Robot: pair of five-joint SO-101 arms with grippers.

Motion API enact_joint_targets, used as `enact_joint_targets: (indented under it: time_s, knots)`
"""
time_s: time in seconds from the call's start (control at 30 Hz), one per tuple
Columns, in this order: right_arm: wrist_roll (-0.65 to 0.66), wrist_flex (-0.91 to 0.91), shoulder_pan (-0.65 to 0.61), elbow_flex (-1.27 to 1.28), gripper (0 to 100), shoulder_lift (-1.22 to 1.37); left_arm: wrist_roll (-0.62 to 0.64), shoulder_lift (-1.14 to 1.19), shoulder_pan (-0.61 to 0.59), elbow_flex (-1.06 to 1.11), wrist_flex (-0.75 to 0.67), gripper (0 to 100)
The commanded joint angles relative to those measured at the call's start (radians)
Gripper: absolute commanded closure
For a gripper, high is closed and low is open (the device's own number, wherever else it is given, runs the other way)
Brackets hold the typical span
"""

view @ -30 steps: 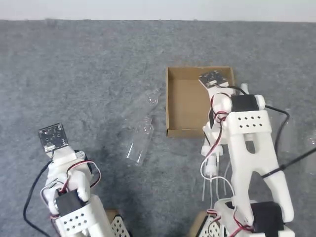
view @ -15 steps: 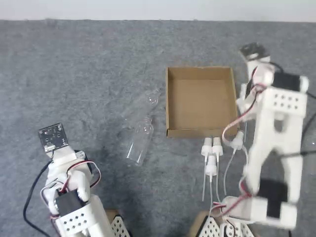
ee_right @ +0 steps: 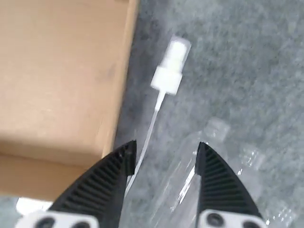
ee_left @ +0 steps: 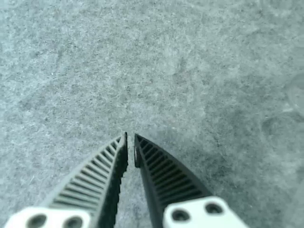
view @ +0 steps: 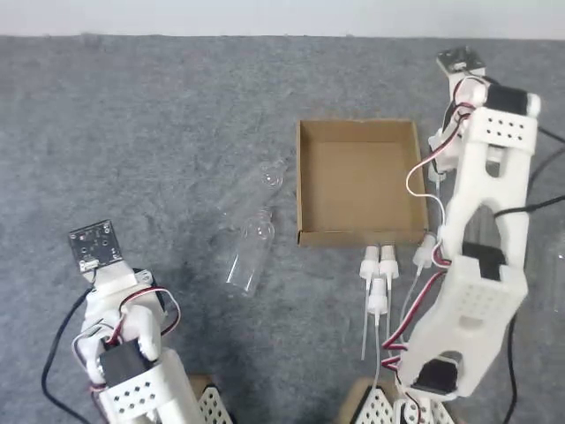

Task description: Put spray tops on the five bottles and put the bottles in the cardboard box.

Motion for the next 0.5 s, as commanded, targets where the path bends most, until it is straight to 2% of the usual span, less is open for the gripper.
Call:
enact_joint_targets:
  time_s: [0.0,0.47]
  knots:
    - [-0.014,-0.028,0.008,-0.101,81.6,0.008,-0.003,-0.017,0.002,-0.007,-0.029,98]
    - [-0.017,-0.183,-0.010,-0.124,81.7,0.143,-0.003,-0.017,0.002,-0.007,-0.028,98]
